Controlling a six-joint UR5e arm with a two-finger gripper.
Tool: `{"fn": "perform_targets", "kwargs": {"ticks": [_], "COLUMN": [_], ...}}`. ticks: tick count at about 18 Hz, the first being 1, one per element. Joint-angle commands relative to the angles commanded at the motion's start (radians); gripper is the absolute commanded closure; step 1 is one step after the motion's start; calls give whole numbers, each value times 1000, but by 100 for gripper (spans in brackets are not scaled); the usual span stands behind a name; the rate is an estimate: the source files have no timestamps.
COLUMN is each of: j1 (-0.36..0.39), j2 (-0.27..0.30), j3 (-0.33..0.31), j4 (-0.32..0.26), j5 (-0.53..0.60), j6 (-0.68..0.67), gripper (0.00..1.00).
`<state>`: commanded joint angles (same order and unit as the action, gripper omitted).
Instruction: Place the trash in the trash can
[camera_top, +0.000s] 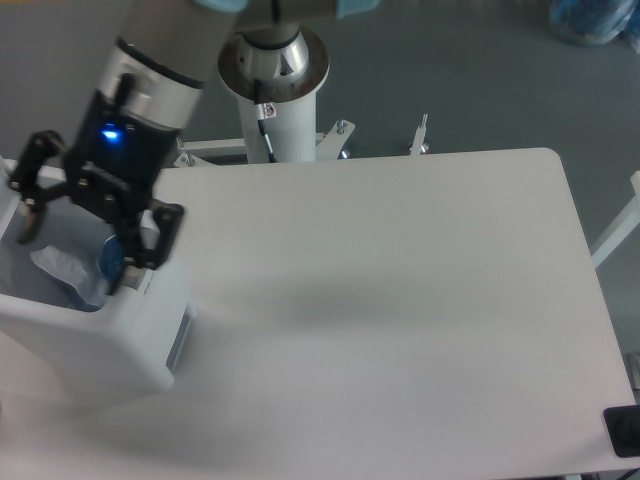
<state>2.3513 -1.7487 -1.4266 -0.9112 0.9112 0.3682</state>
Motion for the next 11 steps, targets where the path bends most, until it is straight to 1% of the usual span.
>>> {"fn": "perform_targets", "kwargs": {"ticks": [3,8,9,11], "j1": [77,167,180,210], "j2": [-6,-84,-94,-106], "j3": [-8,-11,-17,-49], "j4": [-2,-2,-3,-5], "j5": [-2,3,5,5], "j6": [20,64,83,147], "gripper": [0,0,0,0]}}
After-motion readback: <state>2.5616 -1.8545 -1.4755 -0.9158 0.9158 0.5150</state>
